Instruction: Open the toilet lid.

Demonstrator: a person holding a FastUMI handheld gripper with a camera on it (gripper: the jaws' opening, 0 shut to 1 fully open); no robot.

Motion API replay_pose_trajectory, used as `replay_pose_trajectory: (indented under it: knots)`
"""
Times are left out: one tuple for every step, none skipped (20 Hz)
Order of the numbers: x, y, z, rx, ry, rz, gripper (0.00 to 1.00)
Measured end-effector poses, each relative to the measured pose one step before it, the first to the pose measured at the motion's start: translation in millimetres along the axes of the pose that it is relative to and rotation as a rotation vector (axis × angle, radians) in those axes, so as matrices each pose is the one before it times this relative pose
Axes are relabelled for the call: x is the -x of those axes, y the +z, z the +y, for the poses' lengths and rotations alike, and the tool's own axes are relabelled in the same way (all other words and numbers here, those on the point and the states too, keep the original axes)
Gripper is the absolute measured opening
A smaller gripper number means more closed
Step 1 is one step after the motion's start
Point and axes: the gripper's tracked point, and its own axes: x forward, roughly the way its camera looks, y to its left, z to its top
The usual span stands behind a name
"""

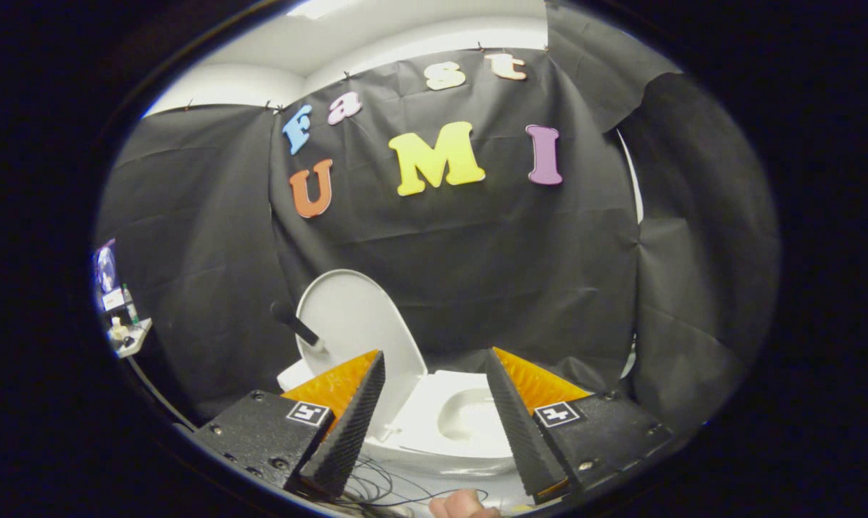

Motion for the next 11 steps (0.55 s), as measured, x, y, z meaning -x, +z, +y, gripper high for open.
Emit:
replay_pose_trajectory:
  knots:
    - [2.46, -4.15, -8.94, 0.00342, -0.01673, 0.00696, 0.89]
    - [3.92, -4.34, -8.12, 0.00009, -0.01465, 0.00192, 0.92]
    - [5.07, -5.5, -8.72, 0.00079, -0.01563, 0.00242, 0.95]
    - [2.81, -4.88, -8.97, 0.00113, -0.01692, 0.00158, 0.98]
    - [3.79, -4.74, -8.03, 0.0021, -0.01526, 0.00001, 0.98]
    - [5.07, -7.24, -7.25, 0.00441, -0.01033, 0.0082, 0.98]
    - [4.59, -9.75, -5.29, -0.00099, -0.00453, 0.01525, 0.98]
    - [5.71, -7.68, -3.85, -0.00657, 0.00028, 0.00716, 0.98]
    - [5.91, -5.34, -5.9, -0.00454, -0.00453, 0.00056, 0.98]
    - [4.37, -3.65, -7.14, 0.00095, -0.00788, -0.00615, 0.98]
    - [2.98, -1.3, -6.35, -0.00019, -0.00834, -0.01073, 0.98]
